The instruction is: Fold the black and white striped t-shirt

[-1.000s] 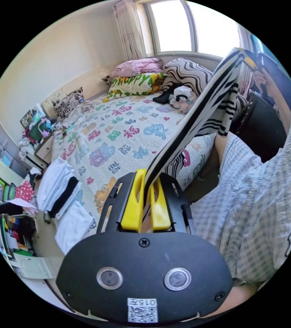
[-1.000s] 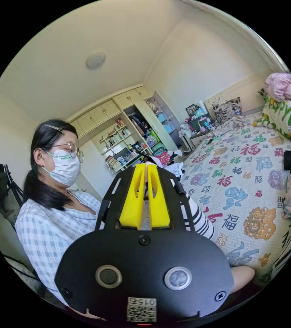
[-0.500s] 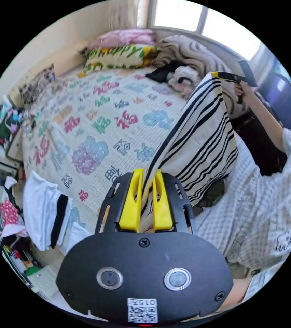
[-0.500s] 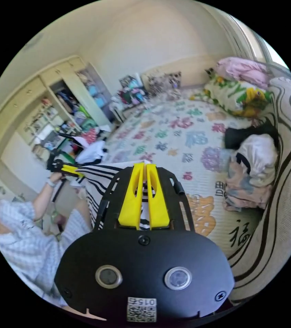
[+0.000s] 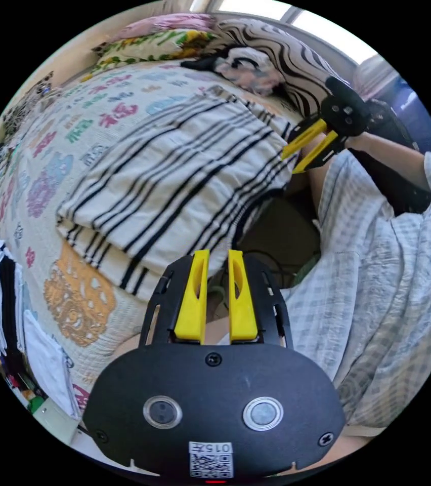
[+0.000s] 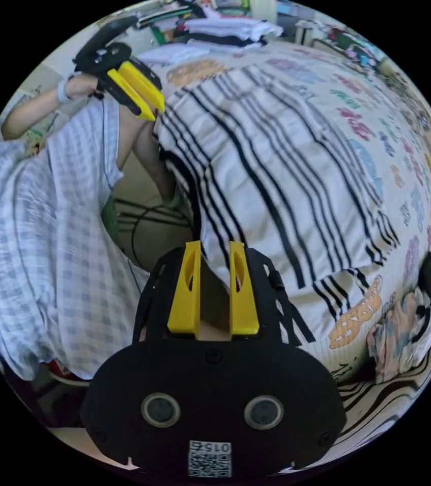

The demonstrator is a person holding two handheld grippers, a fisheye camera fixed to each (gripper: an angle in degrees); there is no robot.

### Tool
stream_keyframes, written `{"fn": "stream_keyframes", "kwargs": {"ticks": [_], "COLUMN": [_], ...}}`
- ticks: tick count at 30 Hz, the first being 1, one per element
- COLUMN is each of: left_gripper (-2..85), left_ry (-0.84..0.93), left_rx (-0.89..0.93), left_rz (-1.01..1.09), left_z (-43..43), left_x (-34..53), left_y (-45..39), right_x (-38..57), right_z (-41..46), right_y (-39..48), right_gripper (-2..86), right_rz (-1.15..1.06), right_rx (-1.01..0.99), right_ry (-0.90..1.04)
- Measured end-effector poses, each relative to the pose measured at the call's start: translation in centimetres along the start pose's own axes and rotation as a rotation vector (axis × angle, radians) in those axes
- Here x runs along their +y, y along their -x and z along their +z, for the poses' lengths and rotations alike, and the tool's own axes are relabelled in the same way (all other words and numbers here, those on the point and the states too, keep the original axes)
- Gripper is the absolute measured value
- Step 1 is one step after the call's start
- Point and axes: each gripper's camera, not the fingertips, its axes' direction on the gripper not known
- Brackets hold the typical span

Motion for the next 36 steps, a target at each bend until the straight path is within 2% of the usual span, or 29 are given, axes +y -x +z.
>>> {"fn": "stream_keyframes", "kwargs": {"ticks": [2,6,10,13,16,19,21,23,25,27,32,36], "left_gripper": [7.4,8.3,6.5,4.6,5.1,7.2,7.4,7.0,6.2,4.9,1.7,0.9], "left_ry": [0.059,0.135,0.255,0.235,0.257,0.247,0.25,0.266,0.265,0.241,0.223,0.152], "left_rx": [-0.02,-0.062,-0.128,-0.172,-0.179,-0.22,-0.267,-0.27,-0.243,-0.202,-0.175,-0.13], "left_rz": [0.026,0.055,0.072,0.067,0.063,0.131,0.169,0.177,0.165,0.136,0.091,0.036], "left_z": [1.1,2.5,4.2,3.8,3.8,3.4,3.8,4.1,4.1,3.6,2.4,-1.6], "left_x": [-1.1,-3.1,-4.1,-4.6,-5.0,-5.3,-5.7,-6.2,-6.4,-6.2,-5.5,-4.4], "left_y": [-0.4,-0.2,-0.1,0.2,0.8,0.0,-0.3,0.1,0.8,1.8,2.9,3.9], "right_x": [-1.2,-2.5,-2.1,-0.8,0.2,-0.4,-1.0,-1.6,-1.7,-1.5,0.3,3.2], "right_z": [1.8,3.1,2.8,1.2,-0.2,0.4,1.7,3.0,3.4,3.3,1.4,-2.6], "right_y": [0.5,1.4,0.4,-0.8,-0.9,-0.2,-0.2,-0.1,0.5,0.5,-1.5,-3.5], "right_gripper": [9.6,2.4,-0.6,-0.6,0.4,8.4,9.7,8.3,3.1,1.8,-0.3,-0.6], "right_rz": [-0.021,-0.067,-0.004,0.075,0.058,0.03,0.037,0.03,-0.004,-0.004,0.079,0.165], "right_rx": [0.021,0.195,0.114,0.08,0.094,0.067,0.031,0.054,0.218,0.234,0.103,0.001], "right_ry": [0.074,0.133,0.173,0.103,0.022,0.042,0.079,0.116,0.143,0.163,0.118,0.004]}}
